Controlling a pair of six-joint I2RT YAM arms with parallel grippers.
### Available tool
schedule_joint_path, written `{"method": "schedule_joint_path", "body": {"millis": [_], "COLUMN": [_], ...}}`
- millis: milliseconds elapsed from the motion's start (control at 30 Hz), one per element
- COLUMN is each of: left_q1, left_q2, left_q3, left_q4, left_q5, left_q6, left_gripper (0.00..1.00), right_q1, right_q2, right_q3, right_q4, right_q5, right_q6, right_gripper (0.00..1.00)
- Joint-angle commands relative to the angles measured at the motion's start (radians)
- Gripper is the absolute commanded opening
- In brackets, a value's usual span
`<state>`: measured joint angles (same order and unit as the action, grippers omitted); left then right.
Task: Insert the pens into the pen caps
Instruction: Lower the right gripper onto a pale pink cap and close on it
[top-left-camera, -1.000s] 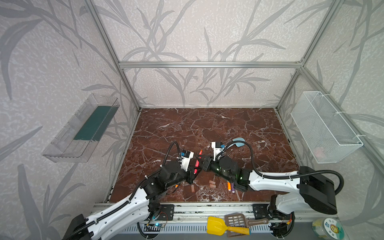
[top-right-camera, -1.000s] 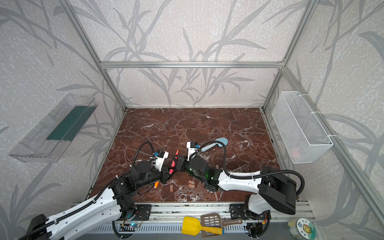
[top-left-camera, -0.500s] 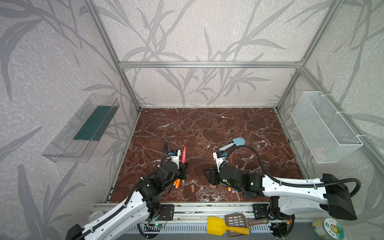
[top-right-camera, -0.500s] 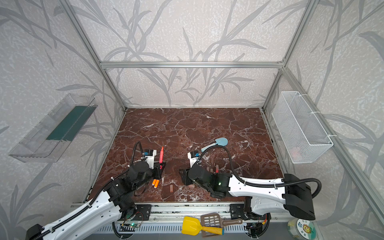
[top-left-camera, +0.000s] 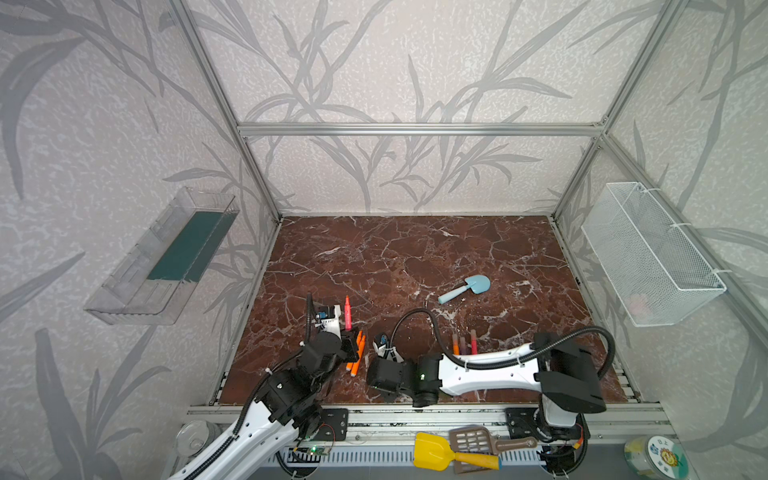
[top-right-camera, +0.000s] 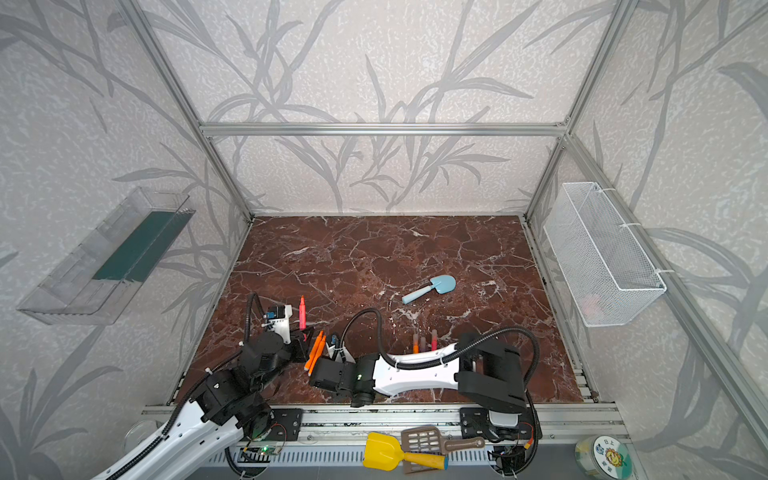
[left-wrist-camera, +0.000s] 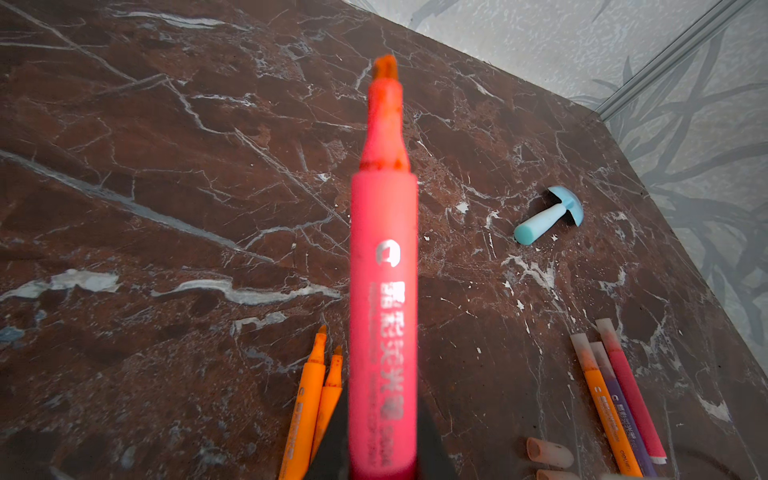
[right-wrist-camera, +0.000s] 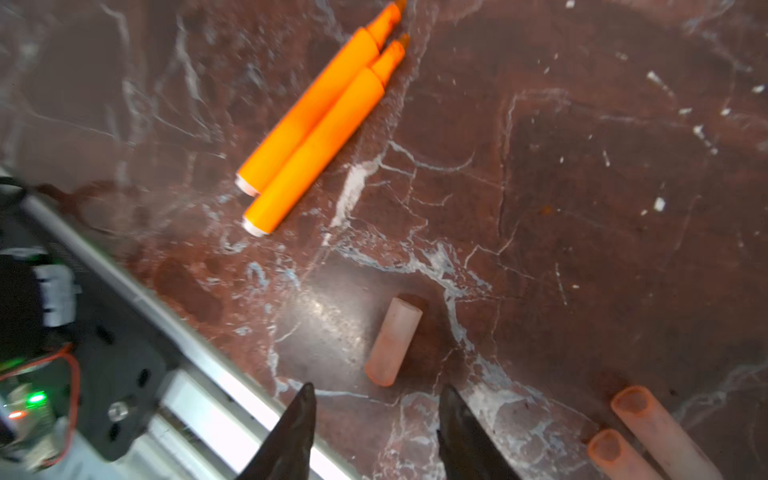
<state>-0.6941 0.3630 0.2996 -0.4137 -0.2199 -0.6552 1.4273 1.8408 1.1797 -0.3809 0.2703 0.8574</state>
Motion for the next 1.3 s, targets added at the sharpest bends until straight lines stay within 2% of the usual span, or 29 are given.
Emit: {"method": "schedule_joint_path", "body": {"millis": [0, 233, 567, 833, 1267], "left_q1": [0.007, 0.006, 0.006, 0.007, 0.006], "left_q2": [-0.022, -0.030, -0.035, -0.034, -0.041], "left_q3": [-0.016, -0.025, -0.018, -0.013, -0.010], "left_q4": [-0.053, -0.045, -0.045, -0.051, -0.059], "left_q5": [-0.027, 0.000, 0.002, -0.003, 0.002], "left_q6": [-0.030, -0.038, -0.039, -0.040, -0.038], "left_gripper": [0.00, 0.00, 0.00, 0.00, 0.00], "right_q1": [0.001, -0.001, -0.023, -0.039, -0.055], "right_q2": [0.051, 0.139, 0.160, 0.192, 0.205], "right_q3": [0.061, 0.127, 0.121, 0.120, 0.092], "right_q4": [-0.146, -0.188, -0.142, -0.116, -0.078], "right_q5": [0.038, 0.053, 0.028, -0.005, -0.029], "right_q6": [-0.014, -0.020, -0.024, -0.019, -0.005], "right_gripper": [0.48, 0.47, 0.47, 0.32, 0.28]}}
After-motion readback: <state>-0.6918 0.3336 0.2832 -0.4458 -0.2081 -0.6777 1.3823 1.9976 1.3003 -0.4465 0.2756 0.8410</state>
